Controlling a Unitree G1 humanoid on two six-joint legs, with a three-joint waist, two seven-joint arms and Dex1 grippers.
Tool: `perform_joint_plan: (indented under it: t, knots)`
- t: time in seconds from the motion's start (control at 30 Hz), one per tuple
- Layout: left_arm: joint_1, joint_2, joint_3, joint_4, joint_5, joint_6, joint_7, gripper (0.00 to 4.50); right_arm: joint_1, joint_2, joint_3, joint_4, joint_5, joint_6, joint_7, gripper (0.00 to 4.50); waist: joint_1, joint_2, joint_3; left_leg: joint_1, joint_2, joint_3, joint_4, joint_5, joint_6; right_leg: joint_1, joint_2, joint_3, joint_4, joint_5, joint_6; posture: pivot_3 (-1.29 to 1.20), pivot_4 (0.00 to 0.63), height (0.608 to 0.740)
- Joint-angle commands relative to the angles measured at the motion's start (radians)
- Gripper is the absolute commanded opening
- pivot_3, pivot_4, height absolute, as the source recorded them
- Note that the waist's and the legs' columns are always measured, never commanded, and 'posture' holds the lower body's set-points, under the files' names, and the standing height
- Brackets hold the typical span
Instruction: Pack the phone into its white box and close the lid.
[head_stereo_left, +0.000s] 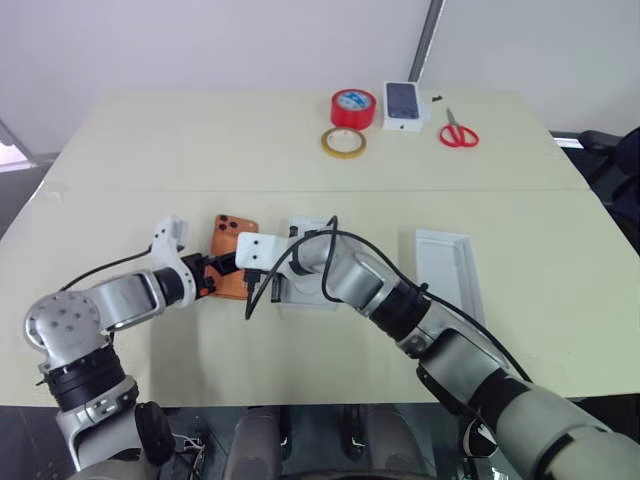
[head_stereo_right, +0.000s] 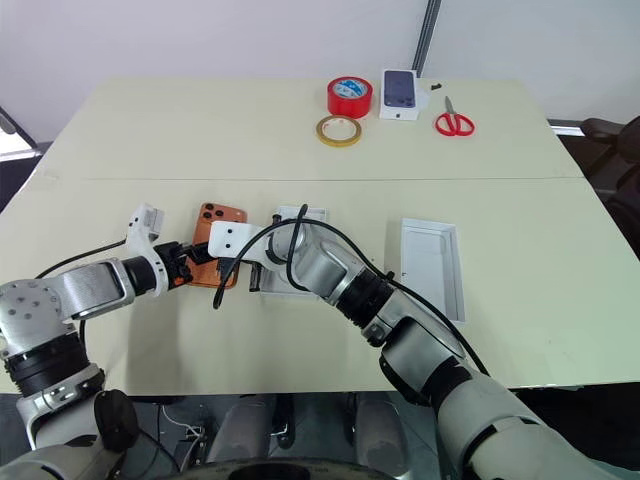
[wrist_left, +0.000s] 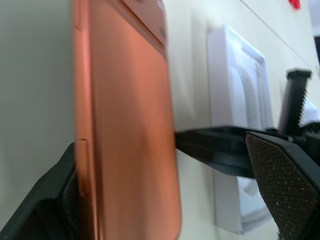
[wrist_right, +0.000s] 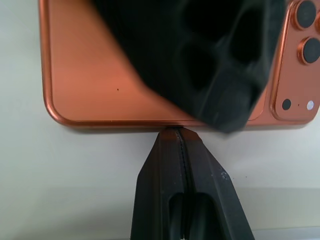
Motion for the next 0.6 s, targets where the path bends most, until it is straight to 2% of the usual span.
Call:
perform_joint_plan:
  t: [0.03,0.2,0.3,0.43,0.6]
  knots:
    - [-0.015,0.005,0.007,0.006,-0.045,0.009,0.033,4.46,0.001,0.020,-0.012,-0.030,0.000,-0.016,0.003,0.00,0.000,0.000,0.000,0.000,0.000,0.000,0.000,0.000,0.000,0.000,0.000,0.000,0.000,0.000,0.000,0.00,0.150,0.740]
    - [-0.026,0.010,0.060,0.035,-0.053,0.009,0.080,4.46,0.004,0.017,-0.014,-0.036,-0.001,-0.015,0.003,0.00,-0.002,0.000,0.000,0.000,0.000,0.000,0.000,0.000,0.000,0.000,0.000,0.000,0.000,0.000,0.000,0.00,0.150,0.740]
    - [-0.024,0.016,0.073,0.042,-0.066,0.009,0.096,3.66,0.004,0.015,-0.016,-0.039,-0.003,-0.014,0.003,0.00,-0.003,0.000,0.000,0.000,0.000,0.000,0.000,0.000,0.000,0.000,0.000,0.000,0.000,0.000,0.000,0.00,0.150,0.740]
    - [-0.016,0.016,0.083,0.034,-0.102,0.009,0.111,1.69,-0.002,0.008,-0.024,-0.051,-0.002,-0.009,0.006,0.00,-0.003,0.000,0.000,-0.001,0.000,0.000,0.000,0.000,-0.001,-0.001,0.000,0.000,0.000,0.000,0.000,0.00,0.150,0.740]
    - [0.000,0.016,0.108,0.035,-0.134,-0.007,0.150,1.69,-0.009,-0.007,-0.040,-0.084,0.001,0.005,0.014,0.00,-0.003,0.000,0.000,-0.001,0.000,0.000,0.000,-0.002,-0.003,-0.002,0.000,-0.001,0.000,0.000,0.000,0.00,0.150,0.740]
